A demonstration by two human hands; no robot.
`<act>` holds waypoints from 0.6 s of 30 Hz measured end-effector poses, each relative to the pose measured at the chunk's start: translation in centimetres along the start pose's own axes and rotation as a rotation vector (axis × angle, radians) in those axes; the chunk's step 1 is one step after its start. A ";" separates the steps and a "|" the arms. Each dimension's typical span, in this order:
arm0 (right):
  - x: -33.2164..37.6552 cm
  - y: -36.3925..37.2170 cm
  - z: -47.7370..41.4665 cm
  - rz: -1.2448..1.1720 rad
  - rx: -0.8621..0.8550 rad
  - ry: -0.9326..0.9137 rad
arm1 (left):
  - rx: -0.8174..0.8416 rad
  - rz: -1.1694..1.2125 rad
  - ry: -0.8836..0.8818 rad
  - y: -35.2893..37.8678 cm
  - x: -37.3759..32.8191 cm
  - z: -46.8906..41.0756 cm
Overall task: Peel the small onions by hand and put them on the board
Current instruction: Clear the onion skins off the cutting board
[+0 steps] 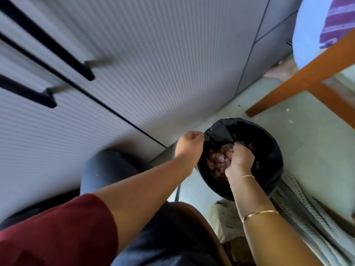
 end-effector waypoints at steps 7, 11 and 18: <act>1.5 9.5 8.0 -0.006 0.278 -0.300 | -0.251 0.132 0.107 -9.5 -0.7 1.6; 1.5 14.4 16.7 0.054 0.518 -0.531 | -0.439 0.199 0.340 -17.3 -2.6 5.5; -2.6 20.1 34.0 0.312 0.989 -1.103 | -0.913 0.347 0.853 -30.1 -2.4 17.6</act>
Point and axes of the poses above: each hand's wrist, its own z-axis away from the middle knuckle, its own y-axis out of the palm, x = y × z, the point moved 7 cm from there along -z, towards the middle knuckle, and after that the axes turned 7 degrees about y, right-handed, at the moved point
